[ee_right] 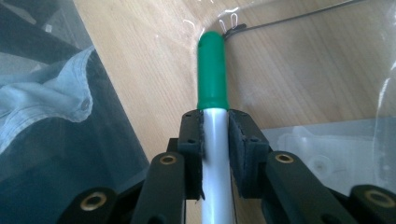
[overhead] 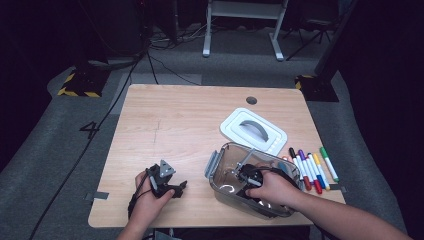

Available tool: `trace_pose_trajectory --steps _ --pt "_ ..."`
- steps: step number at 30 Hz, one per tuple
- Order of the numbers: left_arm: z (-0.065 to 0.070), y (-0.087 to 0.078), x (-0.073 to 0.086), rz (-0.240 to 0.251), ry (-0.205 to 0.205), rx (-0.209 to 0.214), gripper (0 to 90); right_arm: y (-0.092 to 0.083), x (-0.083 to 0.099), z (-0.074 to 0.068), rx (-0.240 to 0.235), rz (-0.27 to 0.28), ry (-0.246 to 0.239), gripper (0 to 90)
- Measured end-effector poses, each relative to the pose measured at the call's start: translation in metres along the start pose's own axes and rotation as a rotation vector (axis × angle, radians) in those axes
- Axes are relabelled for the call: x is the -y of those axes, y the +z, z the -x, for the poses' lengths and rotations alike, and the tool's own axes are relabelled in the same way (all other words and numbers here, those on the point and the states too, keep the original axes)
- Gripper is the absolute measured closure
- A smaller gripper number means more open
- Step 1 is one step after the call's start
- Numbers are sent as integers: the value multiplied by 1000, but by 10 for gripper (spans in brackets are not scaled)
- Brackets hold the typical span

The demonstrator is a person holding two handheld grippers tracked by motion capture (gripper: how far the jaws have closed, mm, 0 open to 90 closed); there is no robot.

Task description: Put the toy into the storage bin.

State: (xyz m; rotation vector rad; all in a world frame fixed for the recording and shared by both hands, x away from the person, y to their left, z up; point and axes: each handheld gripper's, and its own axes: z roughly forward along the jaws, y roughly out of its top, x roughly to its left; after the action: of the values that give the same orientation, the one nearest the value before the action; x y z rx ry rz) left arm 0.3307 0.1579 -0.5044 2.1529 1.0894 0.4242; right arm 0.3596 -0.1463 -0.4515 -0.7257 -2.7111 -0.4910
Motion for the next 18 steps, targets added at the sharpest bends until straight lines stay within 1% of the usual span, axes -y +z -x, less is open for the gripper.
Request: trace_pose_trajectory --steps 3,5,8,9,14,15,18 --pt "0 0 0 0 0 0 176 0 0 0 -4 18 0 705" --pt "0 0 0 0 0 0 176 -2 0 -1 2 28 -1 697" --pt "0 0 0 0 0 0 176 -8 0 0 9 60 -3 683" --pt "0 0 0 0 0 0 176 -11 -1 0 23 75 -4 678" --pt "0 0 0 0 0 0 175 -27 -1 -2 52 133 -20 662" --pt "0 0 0 0 0 0 176 -33 -1 -2 66 153 -28 658" --pt "0 0 0 0 0 0 176 -47 0 -3 82 199 -29 651"
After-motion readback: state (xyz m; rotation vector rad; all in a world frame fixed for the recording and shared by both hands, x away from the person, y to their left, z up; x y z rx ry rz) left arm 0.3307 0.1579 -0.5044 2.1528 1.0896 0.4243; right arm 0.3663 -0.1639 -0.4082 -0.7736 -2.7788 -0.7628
